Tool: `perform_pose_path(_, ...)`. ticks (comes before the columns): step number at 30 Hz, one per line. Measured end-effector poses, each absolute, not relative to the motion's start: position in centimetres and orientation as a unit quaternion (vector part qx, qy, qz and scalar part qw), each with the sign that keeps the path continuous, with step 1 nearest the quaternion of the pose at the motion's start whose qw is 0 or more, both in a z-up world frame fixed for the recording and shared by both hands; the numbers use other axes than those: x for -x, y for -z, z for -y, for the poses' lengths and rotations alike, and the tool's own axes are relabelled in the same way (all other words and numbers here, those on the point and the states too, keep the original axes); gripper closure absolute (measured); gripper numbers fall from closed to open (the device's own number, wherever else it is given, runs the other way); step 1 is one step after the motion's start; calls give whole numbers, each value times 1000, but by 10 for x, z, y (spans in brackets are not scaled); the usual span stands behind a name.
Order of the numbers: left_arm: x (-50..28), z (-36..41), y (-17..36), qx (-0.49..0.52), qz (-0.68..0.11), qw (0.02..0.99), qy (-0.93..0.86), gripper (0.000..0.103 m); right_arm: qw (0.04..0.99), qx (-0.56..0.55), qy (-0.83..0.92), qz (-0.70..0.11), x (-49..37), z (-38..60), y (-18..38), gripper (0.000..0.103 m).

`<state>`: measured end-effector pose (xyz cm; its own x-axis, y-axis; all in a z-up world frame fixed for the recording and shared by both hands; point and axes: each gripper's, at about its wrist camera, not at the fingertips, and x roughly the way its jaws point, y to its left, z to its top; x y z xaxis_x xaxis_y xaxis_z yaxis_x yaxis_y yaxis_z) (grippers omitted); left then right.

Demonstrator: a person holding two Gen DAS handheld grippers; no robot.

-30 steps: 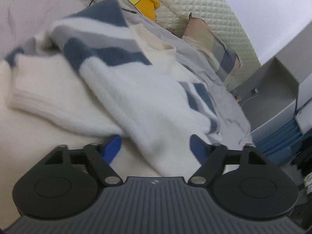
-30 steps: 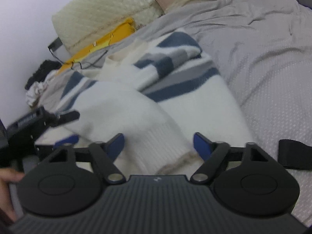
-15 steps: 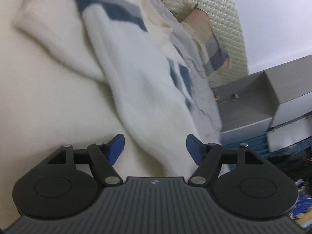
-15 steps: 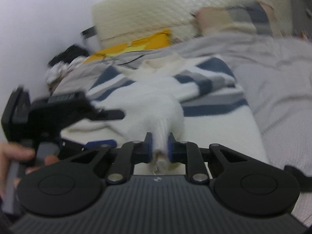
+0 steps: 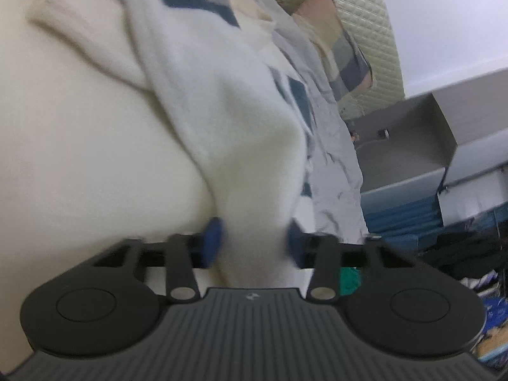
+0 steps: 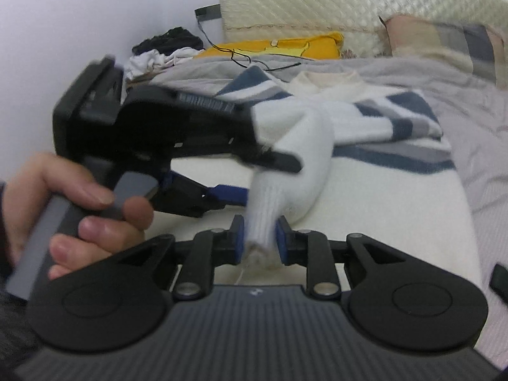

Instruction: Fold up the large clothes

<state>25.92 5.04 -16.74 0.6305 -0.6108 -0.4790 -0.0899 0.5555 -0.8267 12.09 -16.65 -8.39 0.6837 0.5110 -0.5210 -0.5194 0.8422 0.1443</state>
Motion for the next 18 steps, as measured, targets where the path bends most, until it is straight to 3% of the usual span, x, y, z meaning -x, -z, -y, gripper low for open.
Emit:
perform_pose_path(1,-258,-55,170,456,-395,782,158,73,916,-10,-283,-284,-121,171,82,68)
perform_pose_path(4,-257,-65,174,478,-389,775,138,80,913,-81,-282,-282,-124,191,78,46)
perform_pose_path(12,-251,-82,186,524,-384,752,112,80,870,-240,-268,-337,-168,217,103,43)
perform_pose_path(18,-254,-80,184,515,-384,757,122,76,864,-203,-293,-356,-198,189,117,44)
